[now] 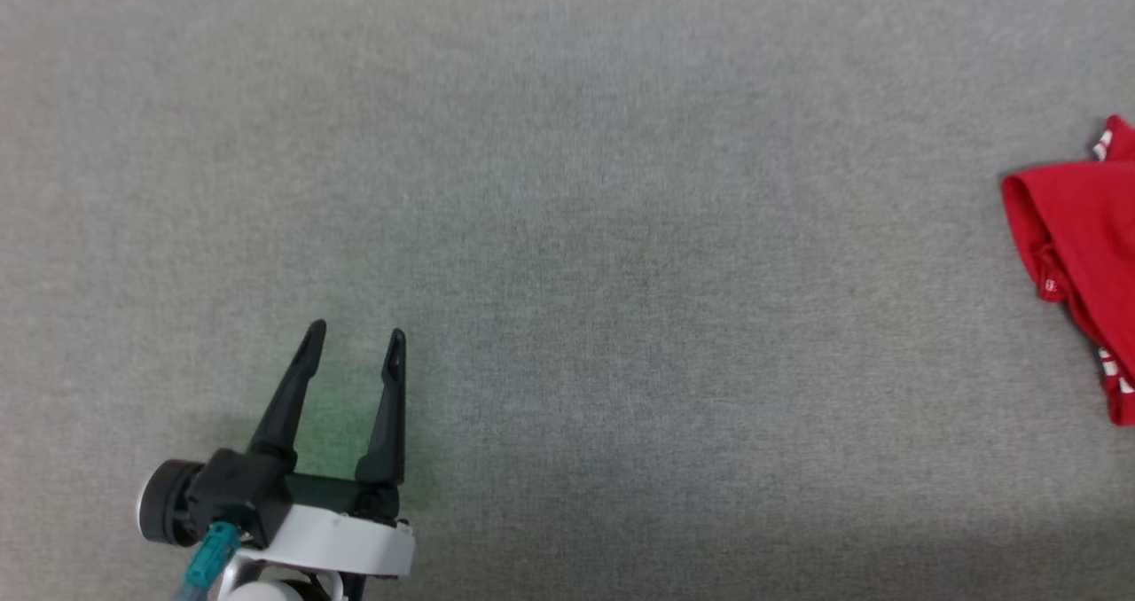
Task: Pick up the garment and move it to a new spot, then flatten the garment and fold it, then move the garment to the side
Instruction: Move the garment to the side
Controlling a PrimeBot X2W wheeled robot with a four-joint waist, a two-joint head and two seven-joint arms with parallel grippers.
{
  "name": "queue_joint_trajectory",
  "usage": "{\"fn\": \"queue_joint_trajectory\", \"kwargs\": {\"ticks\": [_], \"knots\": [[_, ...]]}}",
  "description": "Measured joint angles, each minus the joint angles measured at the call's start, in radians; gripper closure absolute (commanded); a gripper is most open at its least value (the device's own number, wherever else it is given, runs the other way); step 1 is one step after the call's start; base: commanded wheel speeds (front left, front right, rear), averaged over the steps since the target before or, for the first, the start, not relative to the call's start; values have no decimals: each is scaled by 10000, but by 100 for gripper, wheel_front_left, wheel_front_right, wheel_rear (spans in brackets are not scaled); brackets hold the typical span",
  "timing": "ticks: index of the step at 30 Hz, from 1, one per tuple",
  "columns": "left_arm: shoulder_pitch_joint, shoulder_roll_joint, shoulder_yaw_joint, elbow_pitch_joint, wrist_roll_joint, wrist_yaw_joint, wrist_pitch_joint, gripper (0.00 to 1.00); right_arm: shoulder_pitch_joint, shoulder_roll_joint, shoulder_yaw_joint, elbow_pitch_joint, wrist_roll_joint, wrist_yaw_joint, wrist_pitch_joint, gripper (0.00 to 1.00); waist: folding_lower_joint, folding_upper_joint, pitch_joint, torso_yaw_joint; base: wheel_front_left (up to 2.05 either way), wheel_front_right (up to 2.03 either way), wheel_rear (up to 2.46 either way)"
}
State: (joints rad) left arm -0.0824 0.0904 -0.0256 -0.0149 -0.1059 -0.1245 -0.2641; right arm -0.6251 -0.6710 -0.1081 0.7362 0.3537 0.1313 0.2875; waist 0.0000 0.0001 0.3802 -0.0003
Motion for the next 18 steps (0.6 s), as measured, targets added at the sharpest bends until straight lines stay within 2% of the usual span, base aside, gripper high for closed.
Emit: {"fn": "queue_joint_trajectory", "kwargs": {"ticks": [7, 18], "knots": [[100, -2, 73, 510, -50, -4, 0, 0, 339, 182, 980, -612, 309, 0, -477, 0, 0, -1, -851, -85, 0, 0, 0], [599, -25, 635, 1239, -174, -25, 0, 0, 1983, 1672, 2746, -2516, 1060, 0, -1147, 0, 0, 0, -2441, -235, 0, 0, 0]]}}
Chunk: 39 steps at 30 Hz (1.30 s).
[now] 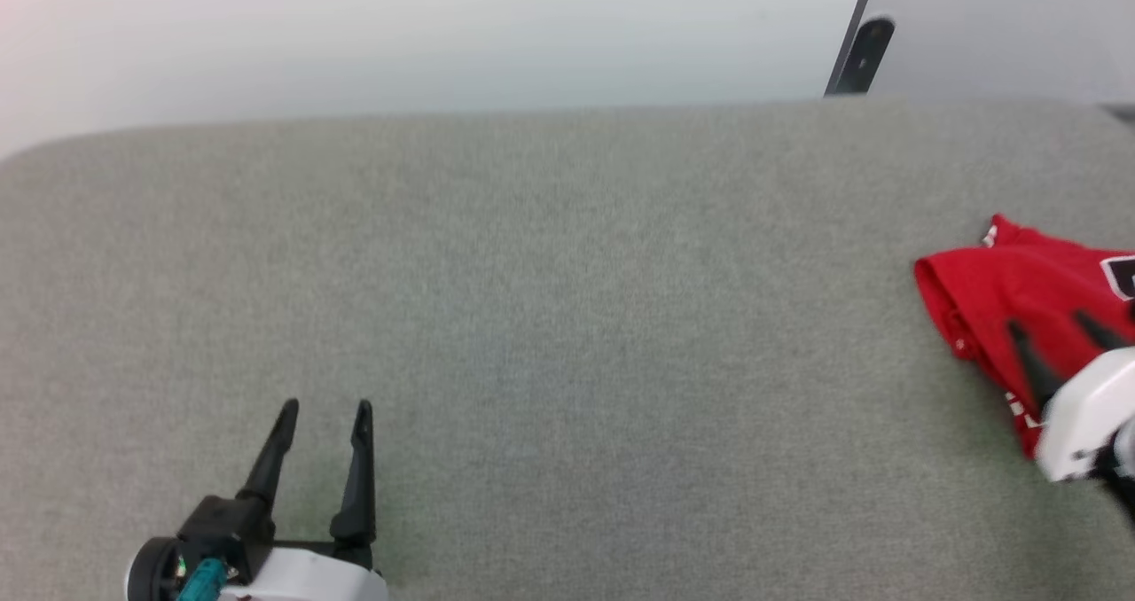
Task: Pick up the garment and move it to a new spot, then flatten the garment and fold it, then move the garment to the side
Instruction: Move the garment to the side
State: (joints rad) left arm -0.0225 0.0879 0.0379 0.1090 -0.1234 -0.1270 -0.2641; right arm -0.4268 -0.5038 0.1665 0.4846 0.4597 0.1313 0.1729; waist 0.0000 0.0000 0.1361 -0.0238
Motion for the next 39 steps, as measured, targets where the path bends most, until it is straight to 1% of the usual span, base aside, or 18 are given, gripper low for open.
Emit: {"fn": "queue_joint_trajectory", "kwargs": {"ticks": [6, 12, 17, 24, 33, 39], "knots": [[87, -12, 123, 389, -10, 2, 0, 0, 679, 974, 320, -846, 128, 0, -407, 0, 0, 0, -705, -89, 0, 0, 0], [226, -6, 217, 556, -6, 4, 0, 0, 1233, 1557, 151, -1214, -46, 0, -798, 0, 0, 0, -1226, -199, 0, 0, 0], [340, -58, 242, 548, -105, 2, 0, 0, 1791, 1814, -148, -1655, -234, 0, -1179, 0, 0, 0, -1403, -263, 0, 0, 0], [1187, -194, 322, 196, -303, 69, 0, 0, 3021, 2029, -585, -2638, -462, 0, -1281, 0, 0, 0, -1472, -325, 0, 0, 0], [2535, -314, 385, -694, -577, 366, 0, 0, 4692, 2424, -1559, -4341, -673, 0, -754, 0, 0, 0, -1427, -331, 0, 0, 0], [2764, -334, 238, -934, -608, 481, 0, 0, 5166, 2731, -1866, -5191, -895, 0, -347, 0, 0, 0, -1415, -350, 0, 0, 0]]}}
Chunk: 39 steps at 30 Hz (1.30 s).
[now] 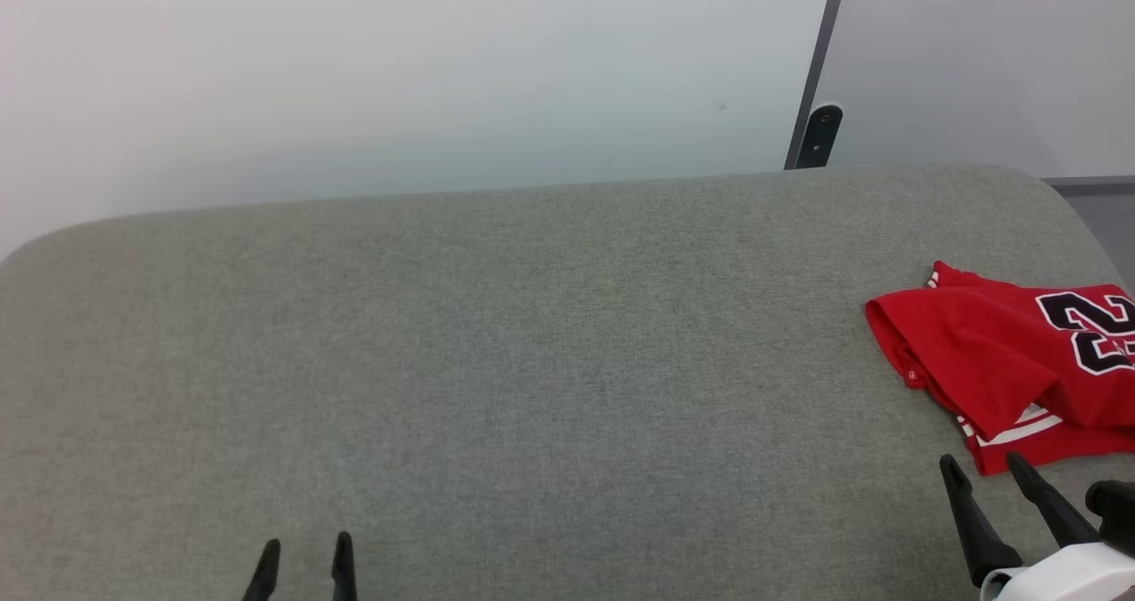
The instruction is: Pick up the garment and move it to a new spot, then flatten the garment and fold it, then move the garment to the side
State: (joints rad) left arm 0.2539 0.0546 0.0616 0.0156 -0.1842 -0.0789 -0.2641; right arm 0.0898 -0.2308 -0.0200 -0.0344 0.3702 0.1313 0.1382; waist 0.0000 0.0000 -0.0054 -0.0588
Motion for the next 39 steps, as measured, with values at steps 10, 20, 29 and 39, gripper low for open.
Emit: {"fn": "queue_joint_trajectory", "kwargs": {"ticks": [10, 20, 29, 39], "knots": [[-46, -15, -186, 69, 42, 42, 0, 0, 90, 104, -21, -332, -84, 0, 213, 0, 0, 0, 2, 5, 0, 0, 0], [-81, -15, -184, 84, -2, 40, 0, 0, 130, 136, -23, -435, -98, 0, 253, 0, 0, 0, 20, 29, 0, 0, 0], [-75, 15, -215, 69, 107, 35, 0, 0, 175, 148, 19, -443, -96, 0, 253, 0, 0, 0, 0, 2, 0, 0, 0], [-20, -19, -247, 353, 171, 56, 2, 100, 257, 265, 123, -142, -65, 0, 255, 100, 0, 0, 21, -42, 0, 0, 0]]}}
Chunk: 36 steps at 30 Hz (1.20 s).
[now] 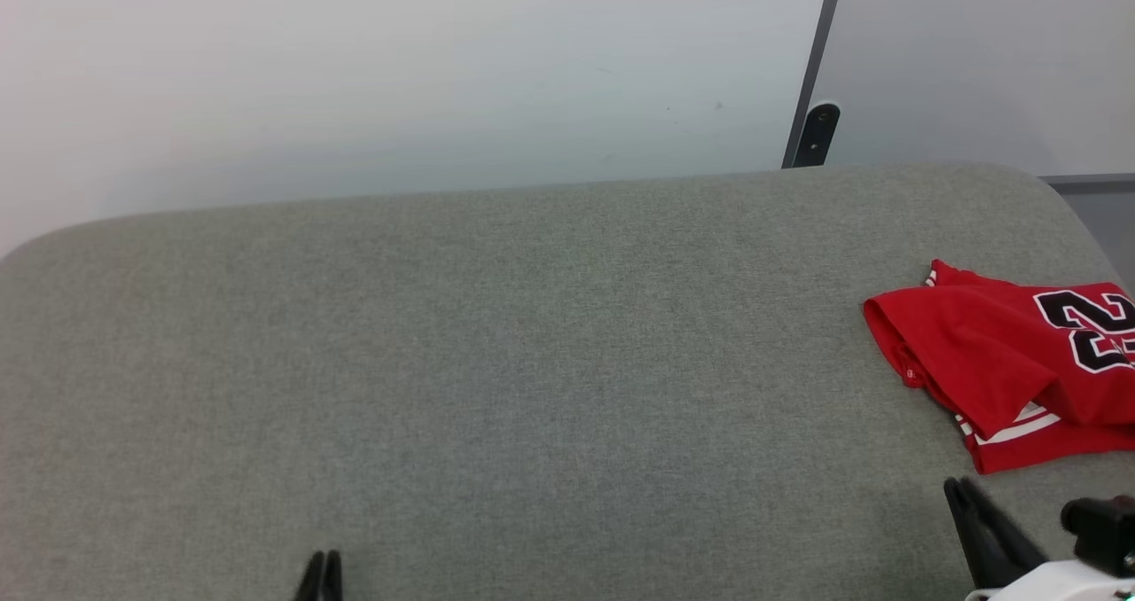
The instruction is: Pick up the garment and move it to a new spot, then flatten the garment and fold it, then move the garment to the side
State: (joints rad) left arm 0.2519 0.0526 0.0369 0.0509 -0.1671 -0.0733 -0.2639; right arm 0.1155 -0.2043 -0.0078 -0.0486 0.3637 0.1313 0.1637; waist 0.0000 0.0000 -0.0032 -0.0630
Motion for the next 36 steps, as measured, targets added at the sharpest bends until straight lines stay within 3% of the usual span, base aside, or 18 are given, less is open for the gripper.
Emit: {"fn": "queue_joint_trajectory", "kwargs": {"ticks": [3, 36], "knots": [[15, -33, -10, 244, -113, 0, 50, 100, 60, 109, 42, 276, 86, 0, 12, 100, 0, 0, 0, 5, 0, 0, 0], [-1303, -52, 284, 920, -5693, -203, 1509, 100, -681, 652, -372, 1319, 4922, 0, -142, 100, 0, 0, 17, 171, 0, 0, 0]]}}
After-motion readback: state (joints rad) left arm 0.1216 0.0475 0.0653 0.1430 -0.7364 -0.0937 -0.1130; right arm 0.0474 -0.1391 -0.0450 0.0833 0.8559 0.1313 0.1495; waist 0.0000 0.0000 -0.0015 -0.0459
